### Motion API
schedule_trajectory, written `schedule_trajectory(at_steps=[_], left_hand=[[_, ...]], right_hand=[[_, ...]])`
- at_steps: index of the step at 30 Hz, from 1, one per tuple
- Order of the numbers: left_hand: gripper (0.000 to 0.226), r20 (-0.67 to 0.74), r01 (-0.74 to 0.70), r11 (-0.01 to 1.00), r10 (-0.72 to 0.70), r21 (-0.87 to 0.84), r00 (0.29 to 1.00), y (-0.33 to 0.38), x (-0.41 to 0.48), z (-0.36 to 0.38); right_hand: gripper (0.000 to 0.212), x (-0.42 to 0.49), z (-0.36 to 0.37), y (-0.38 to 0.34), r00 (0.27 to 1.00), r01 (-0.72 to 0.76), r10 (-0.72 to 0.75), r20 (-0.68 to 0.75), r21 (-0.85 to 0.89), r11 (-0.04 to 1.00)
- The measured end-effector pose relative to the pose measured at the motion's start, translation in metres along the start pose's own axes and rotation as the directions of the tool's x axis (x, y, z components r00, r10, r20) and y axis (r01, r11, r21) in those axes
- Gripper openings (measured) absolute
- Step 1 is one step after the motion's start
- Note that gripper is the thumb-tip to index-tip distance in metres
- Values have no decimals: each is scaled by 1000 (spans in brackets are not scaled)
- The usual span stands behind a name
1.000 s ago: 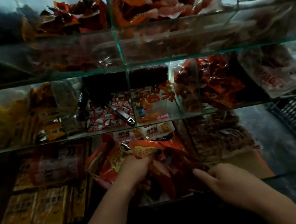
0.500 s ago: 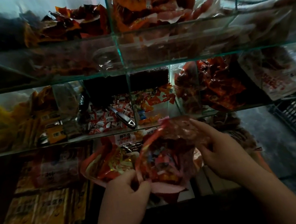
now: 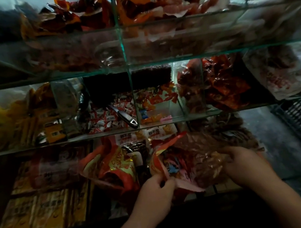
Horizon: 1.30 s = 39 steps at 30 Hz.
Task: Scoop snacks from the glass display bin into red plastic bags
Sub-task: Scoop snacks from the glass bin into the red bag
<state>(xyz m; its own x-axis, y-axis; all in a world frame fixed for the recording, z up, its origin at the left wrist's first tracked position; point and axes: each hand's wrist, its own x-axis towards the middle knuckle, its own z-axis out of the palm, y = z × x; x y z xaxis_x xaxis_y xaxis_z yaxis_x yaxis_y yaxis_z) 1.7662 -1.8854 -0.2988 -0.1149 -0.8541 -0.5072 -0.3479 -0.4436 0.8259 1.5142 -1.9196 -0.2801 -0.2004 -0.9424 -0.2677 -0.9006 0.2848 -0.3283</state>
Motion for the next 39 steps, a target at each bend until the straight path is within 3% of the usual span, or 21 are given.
schedule_trajectory(at_steps=[3, 5, 7, 9, 10, 12, 15, 18, 20, 21, 24, 27, 29, 39], left_hand=[[46, 45, -51, 999, 52, -4, 998, 0, -12, -11], [44, -114, -103, 995, 101, -14, 988, -5, -24, -30], [25, -395, -206, 978, 195, 14, 898, -13, -37, -53], [15, -625, -269, 960, 256, 76, 737, -24, -46, -79], [14, -685, -270, 959, 254, 87, 683, -30, -48, -91], [12, -702, -225, 963, 264, 149, 661, -41, -47, -111], [24, -565, -208, 924, 363, 321, 741, -48, -39, -119], [39, -391, -207, 873, 395, 442, 831, -53, -33, -119], [42, -267, -155, 856, 318, 493, 910, -57, -31, -123], [39, -232, -139, 851, 290, 507, 928, -59, -31, -126], [29, -293, -125, 860, 301, 494, 908, -61, -30, -129], [20, -330, -132, 843, 342, 521, 880, -55, -27, -129], [16, -326, -129, 840, 341, 527, 882, -51, -28, -129], [20, -213, -157, 813, 325, 560, 922, -62, -63, -169]], right_hand=[[34, -14, -5, -21, 938, 198, -192, -289, -8, 980], [29, -40, -2, -58, 810, 439, -363, -461, 65, 896], [23, -64, 8, -105, 682, 693, -573, -456, 152, 704], [20, -76, 25, -148, 626, 780, -688, -367, 279, 560], [22, -76, 32, -169, 642, 764, -705, -301, 322, 559], [29, -65, 43, -205, 726, 677, -676, -129, 308, 669], [38, -40, 63, -237, 807, 577, -586, 68, 119, 808], [24, -29, 77, -250, 852, 504, -489, 188, -41, 863], [7, -26, 79, -252, 878, 460, -434, 204, -102, 882], [11, -24, 79, -252, 883, 452, -420, 209, -140, 881], [28, -19, 78, -250, 879, 456, -404, 252, -199, 868], [17, -17, 76, -249, 858, 484, -397, 327, -253, 838], [21, -12, 73, -248, 861, 472, -373, 346, -271, 839], [7, -6, 57, -235, 899, 403, -315, 306, -289, 868]])
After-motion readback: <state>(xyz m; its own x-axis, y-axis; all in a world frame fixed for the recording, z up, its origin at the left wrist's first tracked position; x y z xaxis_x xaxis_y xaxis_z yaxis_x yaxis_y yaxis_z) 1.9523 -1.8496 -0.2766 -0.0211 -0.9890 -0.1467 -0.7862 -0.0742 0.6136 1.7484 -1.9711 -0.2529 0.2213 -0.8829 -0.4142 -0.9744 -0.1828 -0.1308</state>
